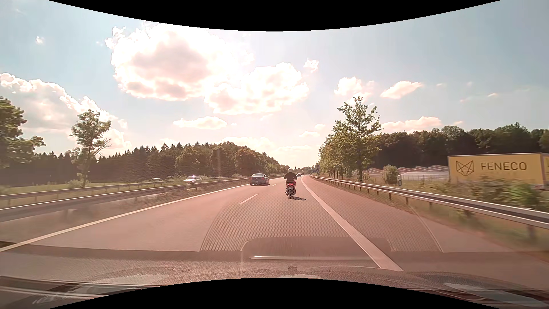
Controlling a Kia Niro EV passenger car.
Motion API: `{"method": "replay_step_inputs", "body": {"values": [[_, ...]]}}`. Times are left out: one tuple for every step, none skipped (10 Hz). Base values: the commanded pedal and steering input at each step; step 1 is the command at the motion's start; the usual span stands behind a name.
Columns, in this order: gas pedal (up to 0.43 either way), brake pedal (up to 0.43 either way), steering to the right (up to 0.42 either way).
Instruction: Follow the waypoints while adhering to traffic rules and regulations
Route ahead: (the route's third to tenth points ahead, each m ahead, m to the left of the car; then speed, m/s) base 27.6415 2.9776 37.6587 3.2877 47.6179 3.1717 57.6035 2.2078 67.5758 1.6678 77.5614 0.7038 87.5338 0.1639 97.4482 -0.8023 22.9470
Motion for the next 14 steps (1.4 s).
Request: {"method": "replay_step_inputs", "body": {"values": [[0.209, 0.012, 0.004], [0.209, 0.012, 0.004], [0.209, 0.006, 0.004], [0.209, 0.012, 0.004], [0.209, 0.012, 0.004], [0.209, 0.012, 0.004], [0.209, 0.006, 0.004], [0.209, 0.012, 0.005], [0.209, 0.012, 0.005], [0.209, 0.012, 0.005], [0.209, 0.012, 0.005], [0.209, 0.012, 0.005], [0.209, 0.012, 0.006], [0.209, 0.012, 0.005]]}}
